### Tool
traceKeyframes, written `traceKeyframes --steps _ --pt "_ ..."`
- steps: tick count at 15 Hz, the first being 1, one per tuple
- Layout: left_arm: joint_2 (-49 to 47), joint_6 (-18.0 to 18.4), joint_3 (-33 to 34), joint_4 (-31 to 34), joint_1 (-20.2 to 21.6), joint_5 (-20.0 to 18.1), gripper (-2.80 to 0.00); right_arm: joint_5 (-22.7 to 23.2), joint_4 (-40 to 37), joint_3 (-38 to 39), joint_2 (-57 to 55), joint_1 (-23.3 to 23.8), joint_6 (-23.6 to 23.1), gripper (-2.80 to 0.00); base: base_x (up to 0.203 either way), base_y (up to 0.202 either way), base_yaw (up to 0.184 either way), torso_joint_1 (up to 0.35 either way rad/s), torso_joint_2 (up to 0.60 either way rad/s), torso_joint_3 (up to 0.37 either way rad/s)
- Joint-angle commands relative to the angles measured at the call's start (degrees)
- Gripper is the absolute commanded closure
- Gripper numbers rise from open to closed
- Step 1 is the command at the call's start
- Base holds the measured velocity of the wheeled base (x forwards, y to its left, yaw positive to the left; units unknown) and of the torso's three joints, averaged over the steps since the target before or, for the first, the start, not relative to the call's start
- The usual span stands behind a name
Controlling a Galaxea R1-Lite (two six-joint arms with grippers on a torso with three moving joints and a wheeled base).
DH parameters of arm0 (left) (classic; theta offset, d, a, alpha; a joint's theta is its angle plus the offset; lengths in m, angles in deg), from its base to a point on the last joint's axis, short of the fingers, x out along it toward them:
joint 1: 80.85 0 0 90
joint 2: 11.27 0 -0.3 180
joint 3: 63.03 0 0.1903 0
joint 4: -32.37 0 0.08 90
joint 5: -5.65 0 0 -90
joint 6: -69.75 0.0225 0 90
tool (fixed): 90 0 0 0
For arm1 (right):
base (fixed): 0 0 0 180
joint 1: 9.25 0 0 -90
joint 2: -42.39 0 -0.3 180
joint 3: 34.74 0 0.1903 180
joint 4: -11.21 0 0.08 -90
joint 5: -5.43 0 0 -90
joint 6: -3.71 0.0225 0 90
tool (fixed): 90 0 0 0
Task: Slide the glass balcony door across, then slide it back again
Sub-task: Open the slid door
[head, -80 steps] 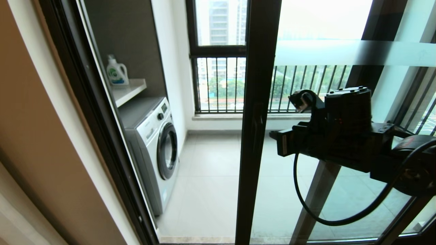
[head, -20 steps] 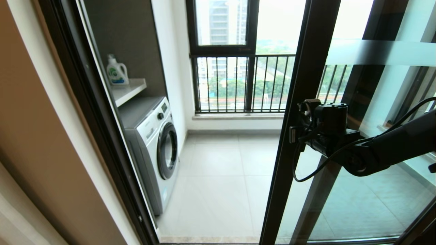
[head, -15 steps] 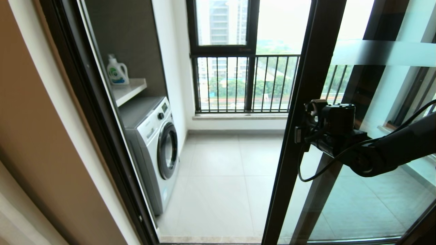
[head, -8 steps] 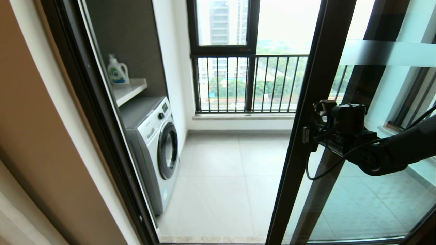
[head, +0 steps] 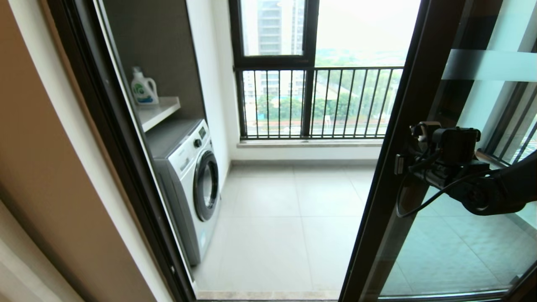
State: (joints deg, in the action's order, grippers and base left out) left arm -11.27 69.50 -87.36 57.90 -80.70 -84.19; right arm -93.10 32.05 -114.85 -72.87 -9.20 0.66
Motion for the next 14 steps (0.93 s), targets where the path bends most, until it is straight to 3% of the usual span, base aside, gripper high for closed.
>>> traceKeyframes --steps 1,14 --pt "-0.09 -0.02 0.00 0.03 0.02 0.02 0.00 0.88 0.18 0.24 0.48 1.38 -0.03 0.00 0.000 0.000 0.000 0.000 0.00 0.000" --pt "-0.09 -0.02 0.00 0.03 0.02 0.02 0.00 4.23 1.06 0.06 0.18 8.34 -2.58 0.00 0.000 0.000 0.000 0.000 0.00 0.000"
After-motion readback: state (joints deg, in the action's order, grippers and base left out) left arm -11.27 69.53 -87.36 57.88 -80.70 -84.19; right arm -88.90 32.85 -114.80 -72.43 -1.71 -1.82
